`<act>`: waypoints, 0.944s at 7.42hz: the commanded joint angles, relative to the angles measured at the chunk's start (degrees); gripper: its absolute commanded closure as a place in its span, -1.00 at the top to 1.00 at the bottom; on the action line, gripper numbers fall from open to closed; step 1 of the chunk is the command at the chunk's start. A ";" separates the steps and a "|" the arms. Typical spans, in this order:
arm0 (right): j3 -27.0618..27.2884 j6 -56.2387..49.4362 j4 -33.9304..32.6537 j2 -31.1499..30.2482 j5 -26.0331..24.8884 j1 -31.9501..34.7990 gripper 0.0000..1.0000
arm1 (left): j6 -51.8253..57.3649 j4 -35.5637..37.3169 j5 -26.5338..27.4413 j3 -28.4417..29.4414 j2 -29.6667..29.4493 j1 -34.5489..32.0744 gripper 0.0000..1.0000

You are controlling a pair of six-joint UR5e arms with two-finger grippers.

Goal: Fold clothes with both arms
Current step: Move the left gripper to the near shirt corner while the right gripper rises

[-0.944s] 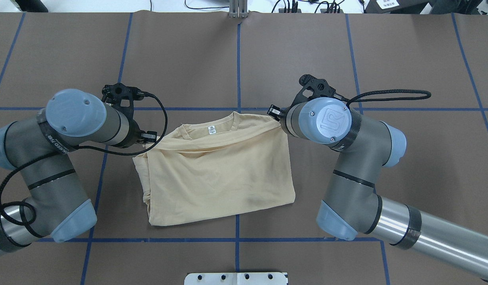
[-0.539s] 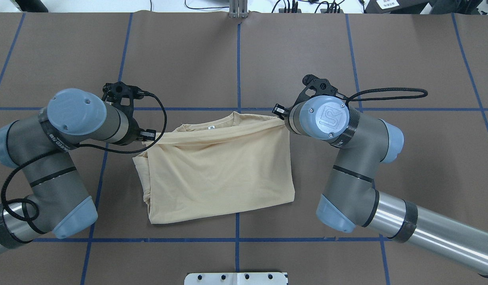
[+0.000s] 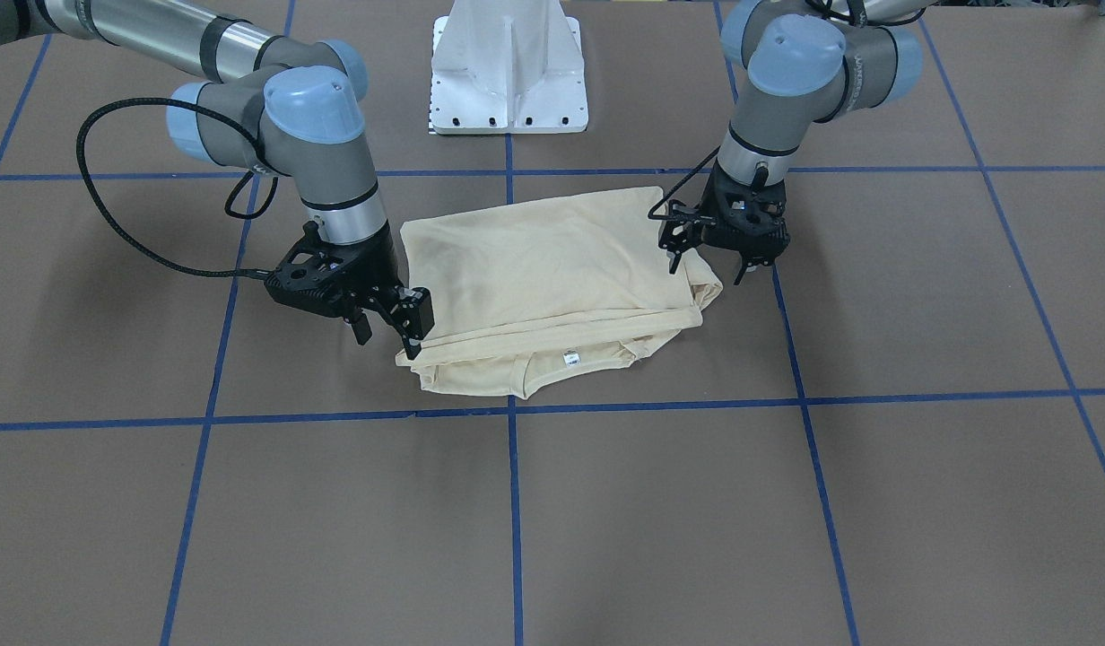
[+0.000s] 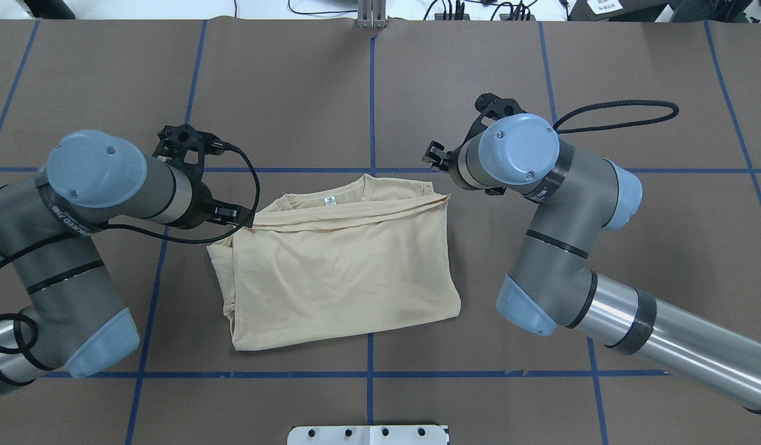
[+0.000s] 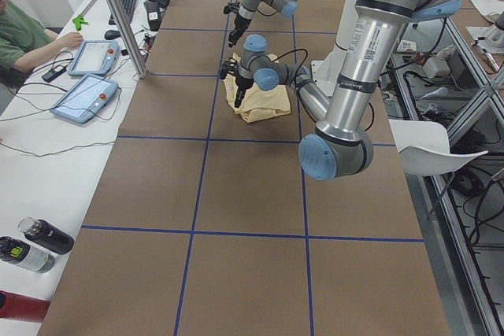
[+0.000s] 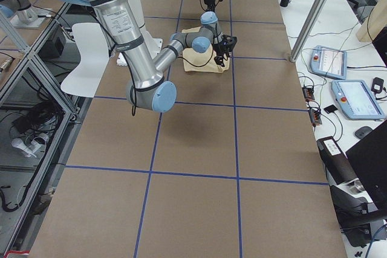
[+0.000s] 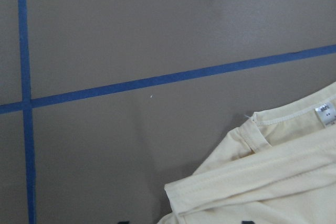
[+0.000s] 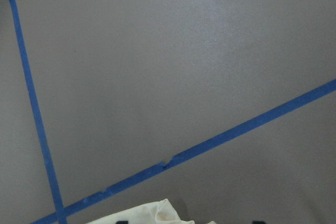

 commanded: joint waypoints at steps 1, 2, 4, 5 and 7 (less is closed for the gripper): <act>0.00 -1.32 0.06 -0.46 0.73 0.90 1.00 | -0.46 -5.59 -1.86 -4.63 6.71 3.62 1.00; 0.00 -1.67 0.15 -0.46 0.73 0.91 1.00 | -2.81 -10.06 -1.77 -5.00 9.97 6.17 1.00; 0.00 -1.68 0.15 -0.46 0.73 0.82 1.00 | -9.67 -14.32 -0.98 -4.39 12.02 13.11 0.93; 0.00 -1.68 0.24 -0.55 0.73 0.82 1.00 | -10.13 -14.33 -0.98 -4.30 12.02 14.79 0.55; 0.00 -1.59 0.24 -0.55 0.73 0.82 1.00 | -10.22 -14.33 -0.98 -3.69 11.67 16.30 0.29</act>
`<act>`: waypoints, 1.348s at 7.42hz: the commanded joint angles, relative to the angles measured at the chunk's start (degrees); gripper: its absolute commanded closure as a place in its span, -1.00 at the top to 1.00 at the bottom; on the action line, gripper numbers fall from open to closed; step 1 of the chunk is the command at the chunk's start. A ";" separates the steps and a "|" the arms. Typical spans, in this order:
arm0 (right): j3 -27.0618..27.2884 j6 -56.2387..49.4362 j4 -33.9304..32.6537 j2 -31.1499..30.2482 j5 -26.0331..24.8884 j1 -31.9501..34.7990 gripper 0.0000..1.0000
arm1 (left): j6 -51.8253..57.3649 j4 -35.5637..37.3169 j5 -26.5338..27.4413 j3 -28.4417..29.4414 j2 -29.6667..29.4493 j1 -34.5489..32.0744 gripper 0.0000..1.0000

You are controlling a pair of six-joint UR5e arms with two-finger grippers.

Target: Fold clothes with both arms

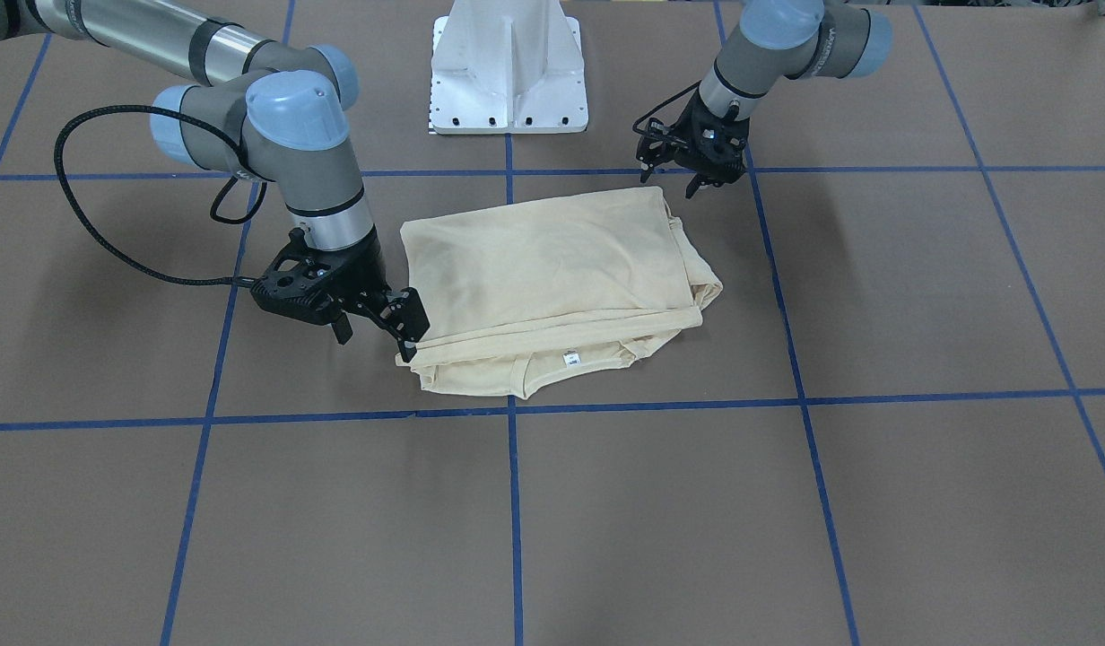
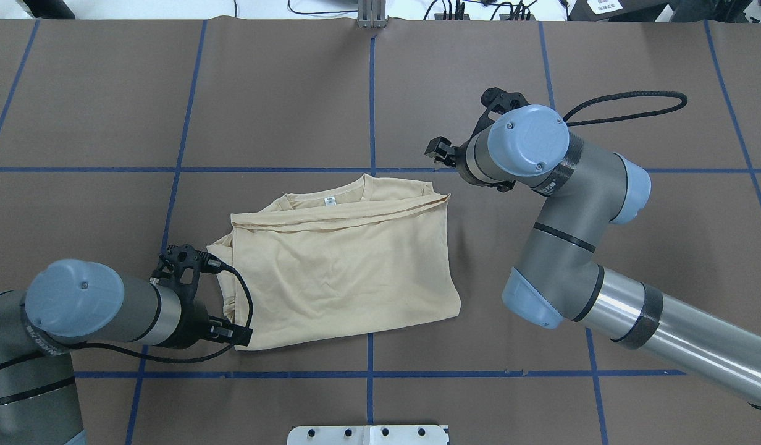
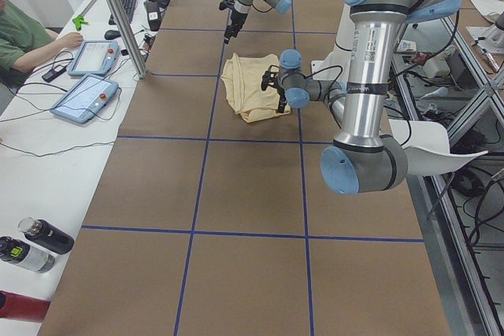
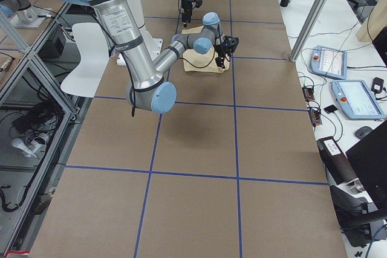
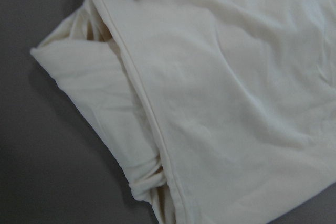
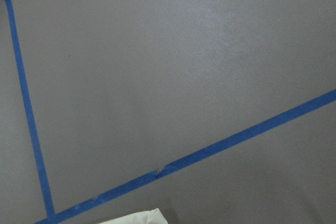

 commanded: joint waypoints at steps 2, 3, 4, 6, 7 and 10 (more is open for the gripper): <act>0.09 0.03 0.01 -0.10 0.00 0.00 1.00 | -0.19 -0.12 0.02 1.34 -0.34 1.85 0.29; 0.09 0.03 0.01 -0.11 0.00 0.00 1.00 | -0.19 -0.12 -0.06 1.78 -0.69 2.55 0.29; 0.09 0.03 0.01 -0.19 0.00 0.00 1.00 | -0.19 -0.12 -0.07 1.96 -0.78 2.99 0.29; 0.09 0.03 0.10 -0.19 0.00 -0.09 1.00 | -0.36 -0.12 -0.15 1.96 -1.48 2.99 0.06; 0.09 0.03 0.10 -0.19 0.00 -0.09 1.00 | -0.36 -0.03 0.02 1.87 -1.57 2.99 0.06; 0.09 0.03 0.10 -0.28 0.00 -0.27 1.00 | -0.36 0.23 0.02 1.96 -1.48 2.91 0.06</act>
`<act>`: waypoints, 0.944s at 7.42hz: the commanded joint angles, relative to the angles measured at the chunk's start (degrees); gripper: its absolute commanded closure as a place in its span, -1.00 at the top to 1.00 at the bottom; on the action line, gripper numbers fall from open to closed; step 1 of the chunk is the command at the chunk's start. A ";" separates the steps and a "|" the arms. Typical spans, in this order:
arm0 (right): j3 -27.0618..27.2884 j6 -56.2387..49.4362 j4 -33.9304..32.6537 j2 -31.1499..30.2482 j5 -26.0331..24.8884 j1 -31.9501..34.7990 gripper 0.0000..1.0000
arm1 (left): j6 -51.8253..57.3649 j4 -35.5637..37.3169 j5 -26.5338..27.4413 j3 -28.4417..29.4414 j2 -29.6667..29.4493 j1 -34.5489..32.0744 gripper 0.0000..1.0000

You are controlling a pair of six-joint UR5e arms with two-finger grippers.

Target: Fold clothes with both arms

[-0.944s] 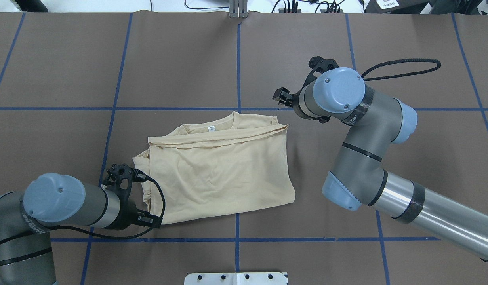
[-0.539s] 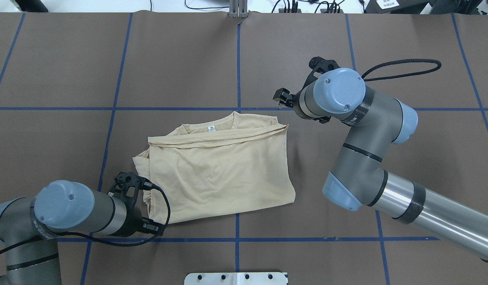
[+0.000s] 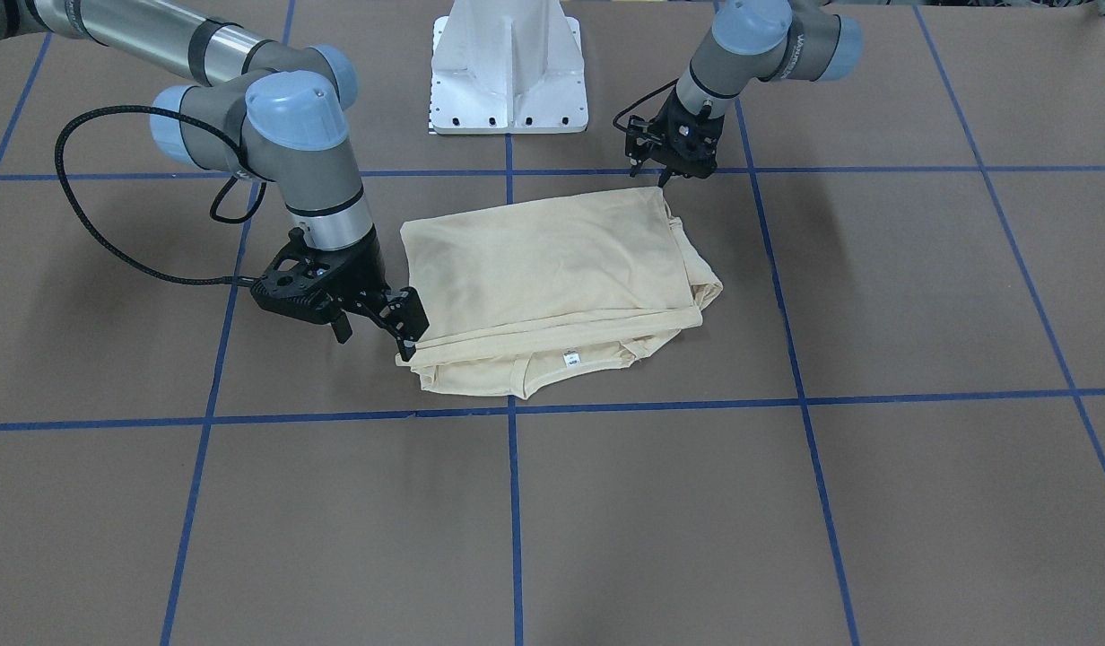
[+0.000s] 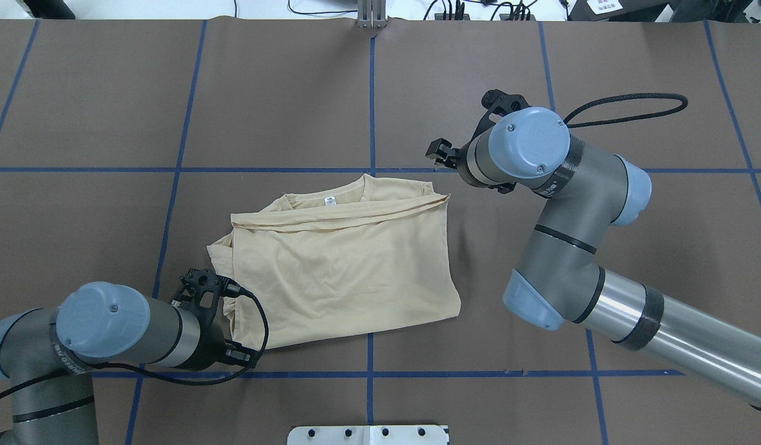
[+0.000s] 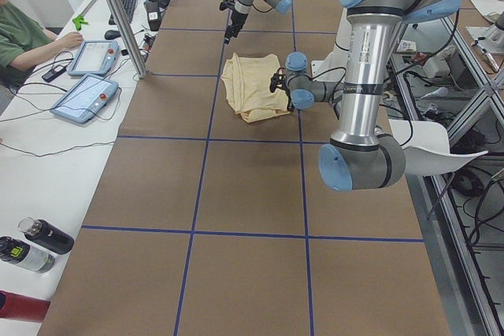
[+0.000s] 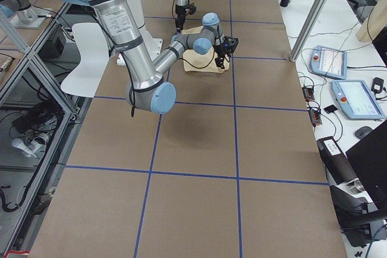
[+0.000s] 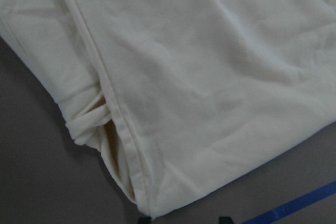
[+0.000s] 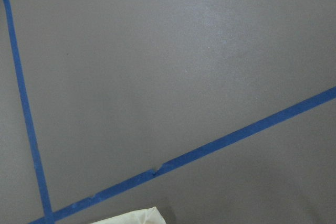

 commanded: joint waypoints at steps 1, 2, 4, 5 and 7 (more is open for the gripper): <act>0.00 0.00 0.00 -0.02 0.00 -0.17 1.00 | 0.00 0.25 0.10 0.12 0.00 -0.08 0.06; 0.00 0.00 0.00 -0.02 0.00 -0.17 1.00 | 0.09 0.34 0.10 0.39 0.00 -0.16 0.06; 0.00 0.00 0.09 -0.02 0.00 -0.26 1.00 | 0.26 0.42 0.10 1.00 0.09 -0.51 0.06; 0.00 0.00 0.09 -0.02 0.00 -0.26 1.00 | 0.18 0.42 0.10 1.53 0.00 -0.51 0.06; 0.00 0.09 0.09 -0.02 0.00 -0.35 1.00 | 0.17 0.42 0.10 1.53 -0.09 -0.78 -0.20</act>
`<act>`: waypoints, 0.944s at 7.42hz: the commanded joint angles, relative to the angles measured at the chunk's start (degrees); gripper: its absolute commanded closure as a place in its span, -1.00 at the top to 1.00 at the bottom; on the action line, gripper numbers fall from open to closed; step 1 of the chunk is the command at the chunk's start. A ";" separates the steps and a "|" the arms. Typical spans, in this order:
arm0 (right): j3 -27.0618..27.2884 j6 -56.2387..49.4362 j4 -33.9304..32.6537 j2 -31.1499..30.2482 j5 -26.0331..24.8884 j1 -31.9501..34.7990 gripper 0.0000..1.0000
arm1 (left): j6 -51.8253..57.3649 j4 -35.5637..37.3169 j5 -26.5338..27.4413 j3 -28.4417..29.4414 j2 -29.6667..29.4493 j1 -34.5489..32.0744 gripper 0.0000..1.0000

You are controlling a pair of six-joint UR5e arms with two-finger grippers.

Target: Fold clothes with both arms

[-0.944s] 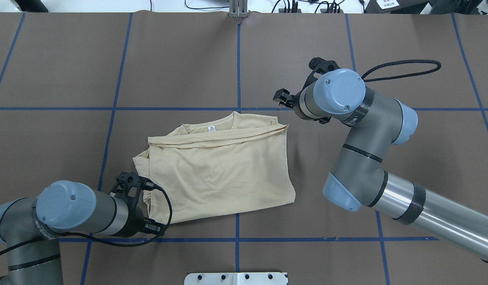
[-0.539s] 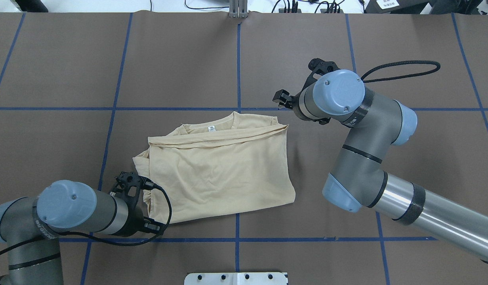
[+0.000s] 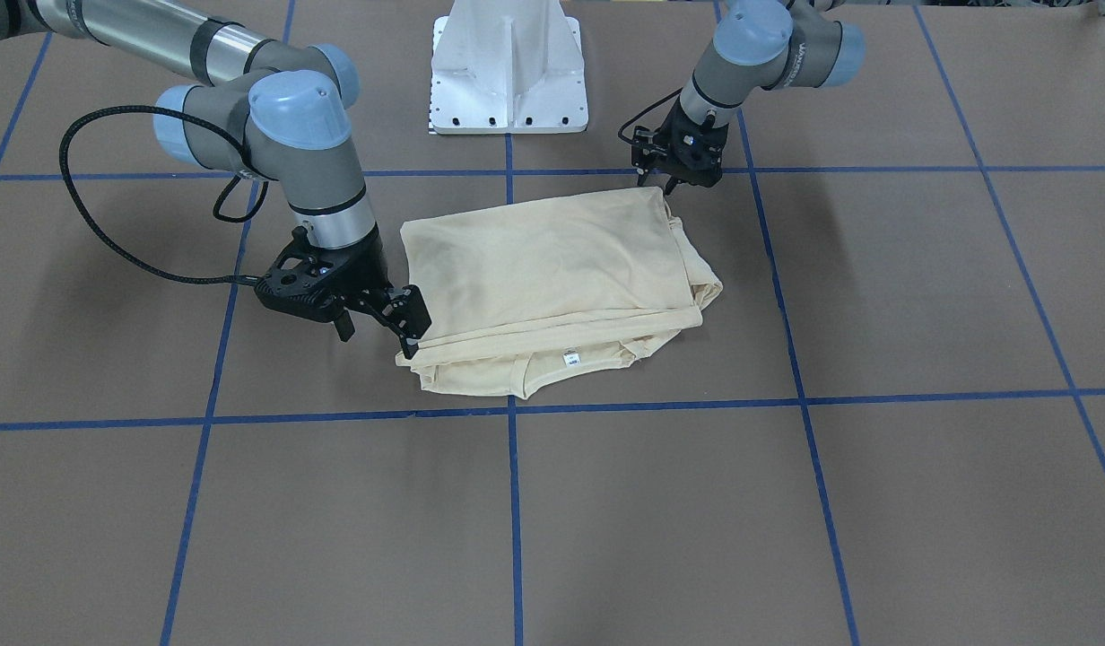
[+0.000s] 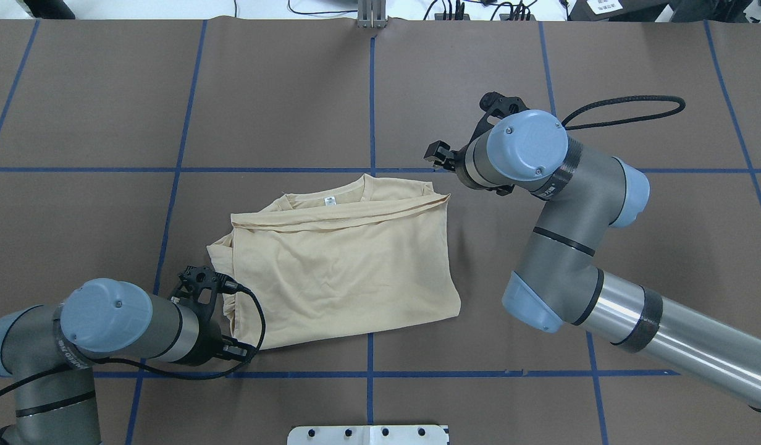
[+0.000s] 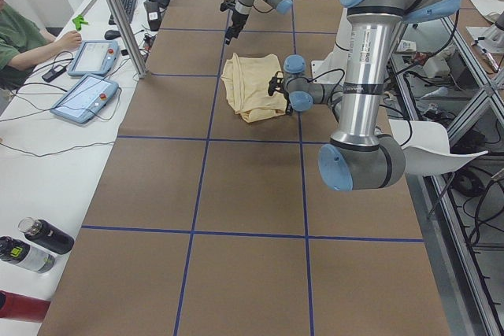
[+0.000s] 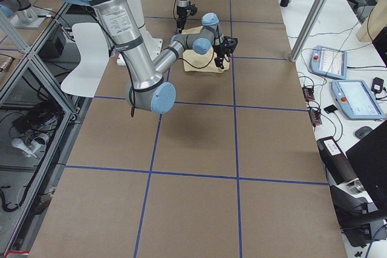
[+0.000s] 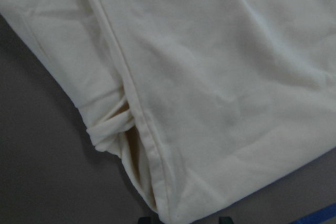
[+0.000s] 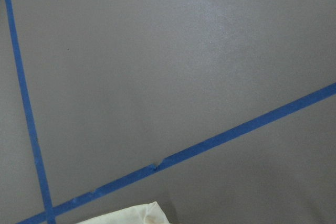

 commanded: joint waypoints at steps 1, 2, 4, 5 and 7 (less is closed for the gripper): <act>0.00 0.07 0.00 0.06 0.00 -0.04 1.00 | -0.18 0.00 -0.09 0.00 -0.34 -0.13 -0.44; 0.00 0.07 0.00 0.06 0.00 -0.04 1.00 | -0.27 0.00 -0.09 0.00 -0.77 -0.13 -0.57; 0.00 0.07 0.00 0.06 0.00 -0.04 1.00 | -0.27 0.00 -0.09 -0.44 -0.78 -0.39 -1.00; 0.00 0.07 0.00 0.06 0.00 -0.04 1.00 | -0.18 0.00 0.00 -0.61 -0.60 -1.78 -1.00; 0.00 0.16 0.00 0.06 0.00 -0.13 1.00 | 2.52 0.26 0.00 -0.27 0.01 -6.34 -1.00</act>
